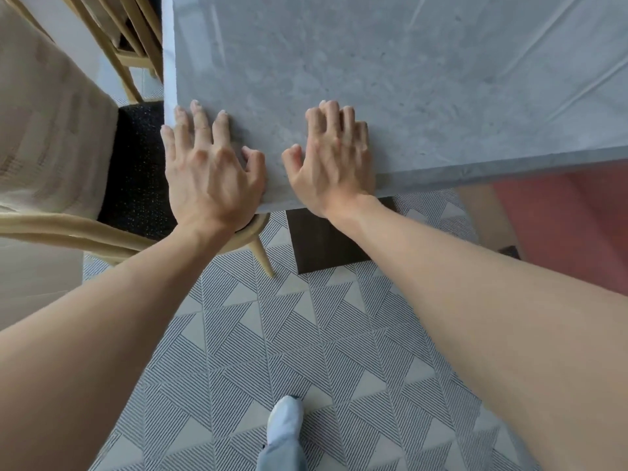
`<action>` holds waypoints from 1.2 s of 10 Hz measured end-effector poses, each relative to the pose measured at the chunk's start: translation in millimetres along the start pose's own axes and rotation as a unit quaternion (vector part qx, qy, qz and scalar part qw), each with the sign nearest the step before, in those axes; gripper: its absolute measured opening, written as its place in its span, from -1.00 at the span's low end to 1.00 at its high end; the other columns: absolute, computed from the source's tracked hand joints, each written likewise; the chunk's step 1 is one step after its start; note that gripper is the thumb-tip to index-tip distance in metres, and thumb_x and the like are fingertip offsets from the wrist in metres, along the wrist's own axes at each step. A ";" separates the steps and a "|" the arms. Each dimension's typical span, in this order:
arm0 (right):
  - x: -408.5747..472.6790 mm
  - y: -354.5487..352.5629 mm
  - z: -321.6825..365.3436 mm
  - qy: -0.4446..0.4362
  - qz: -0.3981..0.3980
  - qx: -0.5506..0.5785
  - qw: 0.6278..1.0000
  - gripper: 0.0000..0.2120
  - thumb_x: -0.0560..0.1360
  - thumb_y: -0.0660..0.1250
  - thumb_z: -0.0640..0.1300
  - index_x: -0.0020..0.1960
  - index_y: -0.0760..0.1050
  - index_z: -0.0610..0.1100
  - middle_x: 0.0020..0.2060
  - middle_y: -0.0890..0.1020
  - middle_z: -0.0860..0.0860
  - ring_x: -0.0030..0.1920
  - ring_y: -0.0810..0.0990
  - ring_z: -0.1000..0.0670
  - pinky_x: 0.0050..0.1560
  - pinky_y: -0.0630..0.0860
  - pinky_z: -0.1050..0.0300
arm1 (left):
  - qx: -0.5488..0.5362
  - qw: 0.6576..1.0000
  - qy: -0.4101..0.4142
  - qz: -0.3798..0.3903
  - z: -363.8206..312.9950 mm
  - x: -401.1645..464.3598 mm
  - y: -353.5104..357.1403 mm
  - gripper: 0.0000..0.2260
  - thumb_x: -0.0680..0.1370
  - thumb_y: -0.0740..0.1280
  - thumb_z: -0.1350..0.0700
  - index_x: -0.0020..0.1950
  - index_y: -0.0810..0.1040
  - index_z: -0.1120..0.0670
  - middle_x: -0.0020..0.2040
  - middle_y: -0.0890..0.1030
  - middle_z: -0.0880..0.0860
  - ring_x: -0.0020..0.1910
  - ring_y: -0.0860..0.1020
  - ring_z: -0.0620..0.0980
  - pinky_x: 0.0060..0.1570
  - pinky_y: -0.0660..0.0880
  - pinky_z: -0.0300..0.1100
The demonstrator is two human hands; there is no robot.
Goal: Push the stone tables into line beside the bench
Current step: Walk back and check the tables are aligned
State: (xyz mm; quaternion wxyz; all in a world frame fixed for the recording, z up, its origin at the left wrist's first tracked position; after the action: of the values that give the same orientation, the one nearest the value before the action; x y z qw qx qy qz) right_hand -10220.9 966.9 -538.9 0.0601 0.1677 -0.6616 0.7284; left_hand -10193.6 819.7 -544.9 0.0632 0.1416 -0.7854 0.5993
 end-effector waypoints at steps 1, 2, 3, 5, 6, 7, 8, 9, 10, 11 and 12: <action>6.9 -13.0 -3.6 -0.001 0.075 -0.001 0.997 -0.56 0.52 0.10 0.08 0.25 0.41 -0.18 0.27 0.46 -0.14 0.28 0.39 -0.15 0.32 0.27 -0.05 | -0.019 0.998 0.015 0.059 -4.2 2.4 -14.6 -0.50 0.60 0.12 -0.03 0.46 0.32 0.22 0.53 0.25 0.33 0.54 0.15 0.30 0.51 0.05 0.18; 17.9 -51.4 -6.1 -0.015 0.244 0.038 0.969 -0.55 0.58 0.13 0.10 0.28 0.46 -0.19 0.30 0.45 -0.11 0.32 0.39 -0.15 0.28 0.33 -0.09 | 0.023 0.977 0.078 0.200 8.1 8.6 -42.8 -0.48 0.65 0.12 -0.07 0.51 0.26 0.23 0.50 0.28 0.33 0.49 0.24 0.33 0.42 0.23 0.19; 10.7 -101.4 -13.7 -0.012 0.291 0.073 0.954 -0.59 0.60 0.12 0.05 0.26 0.51 -0.19 0.30 0.47 -0.10 0.32 0.42 -0.15 0.26 0.36 -0.07 | -0.021 0.957 0.005 0.288 14.0 24.8 -84.6 -0.50 0.65 0.04 -0.13 0.43 0.37 0.18 0.22 0.56 0.28 0.18 0.53 0.32 0.09 0.46 0.13; 10.0 -235.3 -34.1 -0.030 0.300 0.049 0.952 -0.70 0.59 0.16 -0.10 0.24 0.46 -0.20 0.23 0.48 -0.11 0.23 0.50 -0.16 0.14 0.44 -0.06 | -0.100 0.941 0.033 0.323 -19.0 41.2 -220.7 -0.73 0.65 0.18 -0.08 0.17 0.55 0.04 0.06 0.68 0.07 0.02 0.65 0.06 0.05 0.56 0.05; 25.1 -291.4 -38.9 -0.021 0.267 0.055 0.962 -0.72 0.60 0.15 -0.09 0.21 0.48 -0.20 0.22 0.48 -0.11 0.19 0.52 -0.17 0.07 0.43 -0.04 | -0.135 0.951 0.040 0.274 -35.6 50.8 -270.2 -0.78 0.62 0.22 -0.12 0.14 0.52 -0.03 -0.02 0.67 0.01 -0.03 0.65 -0.02 0.02 0.58 0.02; 37.4 -357.5 -46.9 -0.019 0.219 0.087 0.972 -0.74 0.60 0.16 -0.03 0.17 0.49 -0.13 0.19 0.49 -0.07 0.15 0.54 -0.16 0.08 0.45 -0.01 | -0.161 0.966 0.052 0.196 -55.7 72.4 -333.0 -0.87 0.62 0.25 -0.11 0.07 0.50 -0.10 -0.07 0.64 -0.01 -0.13 0.63 -0.02 -0.04 0.59 0.02; 38.2 -398.1 -57.7 -0.021 0.186 0.100 0.977 -0.77 0.60 0.18 -0.01 0.14 0.48 -0.10 0.16 0.50 -0.05 0.14 0.54 -0.15 0.05 0.44 0.03 | -0.199 0.970 0.053 0.129 -74.2 76.1 -373.8 -0.92 0.61 0.28 -0.08 -0.05 0.47 -0.13 -0.14 0.65 -0.03 -0.24 0.61 -0.09 -0.15 0.56 -0.05; 22.5 -445.8 -76.9 -0.010 0.155 0.127 0.980 -0.78 0.58 0.22 -0.01 0.14 0.49 -0.09 0.16 0.51 -0.03 0.12 0.55 -0.12 0.04 0.45 0.07 | -0.223 0.968 0.055 0.102 -107.7 58.9 -417.2 -0.88 0.63 0.26 -0.03 0.03 0.52 -0.01 -0.15 0.63 -0.02 -0.26 0.58 -0.19 -0.18 0.50 -0.11; 0.2 -487.3 -101.9 0.032 0.092 0.214 0.972 -0.77 0.56 0.25 -0.06 0.15 0.55 -0.11 0.11 0.58 -0.05 0.11 0.57 -0.08 0.07 0.44 0.13 | -0.305 0.949 0.061 0.054 -147.6 29.9 -456.4 -0.81 0.65 0.24 -0.01 0.08 0.54 0.08 -0.15 0.62 -0.04 -0.23 0.59 -0.18 -0.38 0.48 -0.43; -17.9 -517.3 -127.2 0.091 0.024 0.334 0.938 -0.83 0.53 0.32 -0.08 0.08 0.59 -0.09 -0.02 0.66 -0.03 0.01 0.61 -0.04 -0.03 0.46 0.17 | -0.388 0.919 0.066 0.034 -180.9 5.8 -479.7 -0.72 0.66 0.21 -0.03 0.14 0.56 0.14 -0.05 0.67 0.07 -0.13 0.65 0.01 -0.24 0.60 -0.28; -44.9 -550.2 -162.1 0.132 -0.042 0.503 0.853 -0.94 0.52 0.32 -0.15 -0.08 0.57 -0.03 -0.16 0.66 -0.01 -0.16 0.66 0.00 0.00 0.59 -0.04 | -0.508 0.859 0.061 0.020 -223.9 -29.0 -487.2 -0.69 0.67 0.19 -0.05 0.16 0.58 0.14 0.01 0.67 0.14 -0.07 0.66 0.13 -0.09 0.62 0.07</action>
State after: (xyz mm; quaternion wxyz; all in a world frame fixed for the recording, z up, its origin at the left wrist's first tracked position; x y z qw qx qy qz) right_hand -10035.3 1197.0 -45.3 0.0848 0.1053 -0.1832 0.9737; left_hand -10036.5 921.0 -41.5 0.1626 0.0371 -0.9780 0.1255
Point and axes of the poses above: each hand's wrist, its own x-axis towards the middle knuckle, its own y-axis out of the palm, z = x × y, the point moved 4 cm from there along x, towards the middle knuckle
